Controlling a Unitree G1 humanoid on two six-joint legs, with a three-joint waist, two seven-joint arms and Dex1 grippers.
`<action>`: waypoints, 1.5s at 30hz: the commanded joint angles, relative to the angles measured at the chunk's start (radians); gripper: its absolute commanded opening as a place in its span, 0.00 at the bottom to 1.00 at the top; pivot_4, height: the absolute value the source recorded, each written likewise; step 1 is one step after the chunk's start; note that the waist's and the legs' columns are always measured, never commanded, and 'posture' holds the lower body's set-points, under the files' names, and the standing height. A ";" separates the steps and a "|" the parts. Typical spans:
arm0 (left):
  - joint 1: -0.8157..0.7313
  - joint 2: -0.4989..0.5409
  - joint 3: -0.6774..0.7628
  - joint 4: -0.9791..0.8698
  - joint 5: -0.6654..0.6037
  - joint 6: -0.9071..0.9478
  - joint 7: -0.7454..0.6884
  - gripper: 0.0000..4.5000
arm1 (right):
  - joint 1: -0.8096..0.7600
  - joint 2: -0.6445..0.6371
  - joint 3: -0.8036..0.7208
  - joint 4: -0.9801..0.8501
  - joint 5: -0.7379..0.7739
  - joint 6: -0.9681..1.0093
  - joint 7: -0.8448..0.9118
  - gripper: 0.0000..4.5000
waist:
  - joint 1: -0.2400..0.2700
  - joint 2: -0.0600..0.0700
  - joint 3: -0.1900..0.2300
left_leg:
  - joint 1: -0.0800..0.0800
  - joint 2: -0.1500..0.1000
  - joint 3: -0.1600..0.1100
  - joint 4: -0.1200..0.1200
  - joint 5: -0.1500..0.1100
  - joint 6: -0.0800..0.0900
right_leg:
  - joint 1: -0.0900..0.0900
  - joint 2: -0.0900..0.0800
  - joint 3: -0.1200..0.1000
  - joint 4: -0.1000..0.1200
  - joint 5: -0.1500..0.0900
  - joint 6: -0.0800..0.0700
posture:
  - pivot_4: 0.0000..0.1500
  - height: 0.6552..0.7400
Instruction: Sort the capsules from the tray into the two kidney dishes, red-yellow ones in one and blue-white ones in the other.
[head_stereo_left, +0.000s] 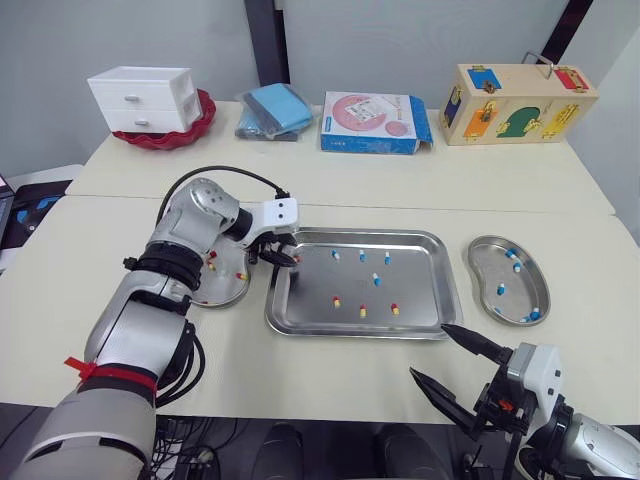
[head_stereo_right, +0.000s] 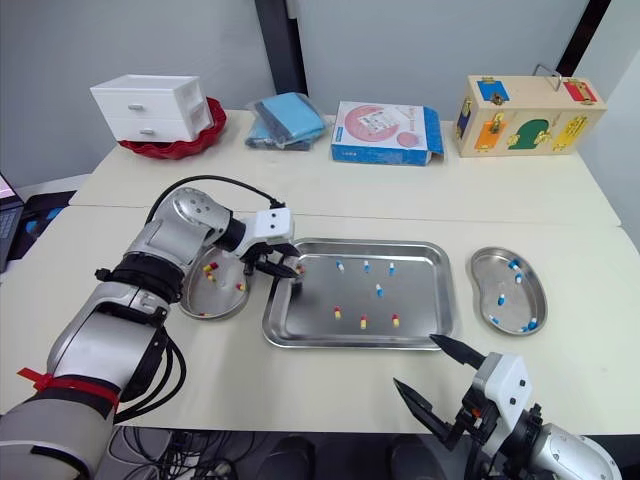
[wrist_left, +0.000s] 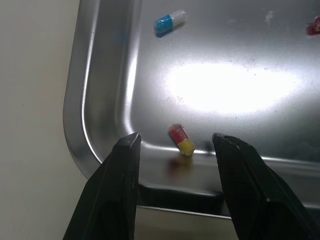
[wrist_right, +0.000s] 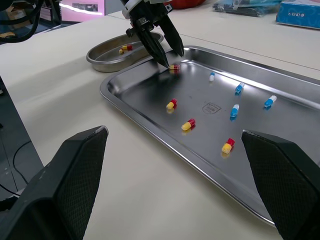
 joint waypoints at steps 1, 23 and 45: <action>-0.035 -0.004 -0.024 0.024 0.033 -0.011 -0.009 0.51 | 0.001 0.004 0.007 -0.042 0.001 -0.012 -0.012 1.00 | 0.000 0.000 0.000 | 0.000 0.000 0.000 0.000 0.000 0.000 | 0.000 0.000 0.000 0.000 0.000 0.000 | 1.00 1.00; -0.014 -0.027 -0.030 0.019 0.054 0.024 -0.049 0.00 | -0.002 0.001 0.024 -0.058 -0.005 -0.009 -0.058 1.00 | -0.002 0.000 0.000 | 0.000 0.000 0.000 0.000 0.000 0.000 | 0.000 0.000 0.000 0.000 0.000 0.000 | 1.00 1.00; -0.011 0.080 0.075 -0.189 -0.076 0.219 -0.167 0.00 | 0.015 -0.070 0.015 -0.051 0.006 -0.049 0.058 1.00 | -0.004 0.000 0.000 | 0.000 0.000 0.000 0.000 0.000 0.000 | 0.000 0.000 0.000 0.000 0.000 0.000 | 1.00 1.00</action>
